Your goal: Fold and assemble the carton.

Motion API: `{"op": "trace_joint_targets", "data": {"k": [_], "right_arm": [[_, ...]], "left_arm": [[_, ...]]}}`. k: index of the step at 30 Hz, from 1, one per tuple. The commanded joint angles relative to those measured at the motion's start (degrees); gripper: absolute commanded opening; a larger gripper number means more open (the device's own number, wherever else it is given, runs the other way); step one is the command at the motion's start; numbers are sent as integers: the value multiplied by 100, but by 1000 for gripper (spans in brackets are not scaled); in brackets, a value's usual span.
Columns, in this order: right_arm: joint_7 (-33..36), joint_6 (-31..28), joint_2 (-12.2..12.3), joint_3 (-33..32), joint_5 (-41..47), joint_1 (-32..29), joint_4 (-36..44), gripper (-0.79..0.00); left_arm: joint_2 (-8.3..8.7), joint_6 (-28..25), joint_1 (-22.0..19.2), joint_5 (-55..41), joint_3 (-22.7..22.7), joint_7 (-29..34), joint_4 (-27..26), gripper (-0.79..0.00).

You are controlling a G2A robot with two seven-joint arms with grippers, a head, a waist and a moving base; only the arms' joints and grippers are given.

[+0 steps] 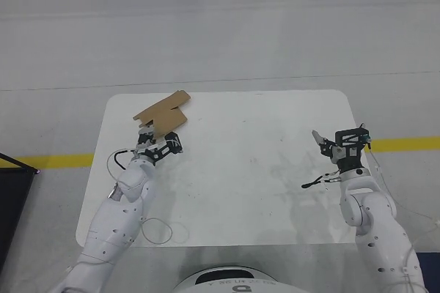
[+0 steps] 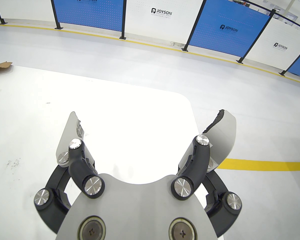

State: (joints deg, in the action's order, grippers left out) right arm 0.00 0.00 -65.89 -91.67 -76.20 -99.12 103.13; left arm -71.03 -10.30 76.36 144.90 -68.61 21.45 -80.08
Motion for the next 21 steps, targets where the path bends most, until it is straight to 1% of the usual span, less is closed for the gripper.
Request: {"op": "trace_joint_targets", "data": {"k": [1, 5, 7, 9, 13, 15, 21], "right_arm": [[0, 0, 0, 0, 0, 0, 0, 0], [0, 0, 0, 0, 0, 0, 0, 0], [0, 0, 0, 0, 0, 0, 0, 0], [0, 0, 0, 0, 0, 0, 0, 0], [0, 0, 0, 0, 0, 0, 0, 0], [0, 0, 0, 0, 0, 0, 0, 0], [0, 0, 0, 0, 0, 0, 0, 0]], "left_arm": [[-4, -116, -37, -56, 11, -141, 37, -360], [-3, -191, -64, -64, -8, -287, 88, -329], [-5, -176, -57, -59, -17, -294, 92, -348], [-11, -165, -54, -66, -20, -271, 96, -388], [-34, -213, -105, -121, 28, -294, 157, -409], [-41, -298, -173, -218, 16, -397, 210, -416], [-85, -446, -456, -363, 69, -422, 456, -483]]}}
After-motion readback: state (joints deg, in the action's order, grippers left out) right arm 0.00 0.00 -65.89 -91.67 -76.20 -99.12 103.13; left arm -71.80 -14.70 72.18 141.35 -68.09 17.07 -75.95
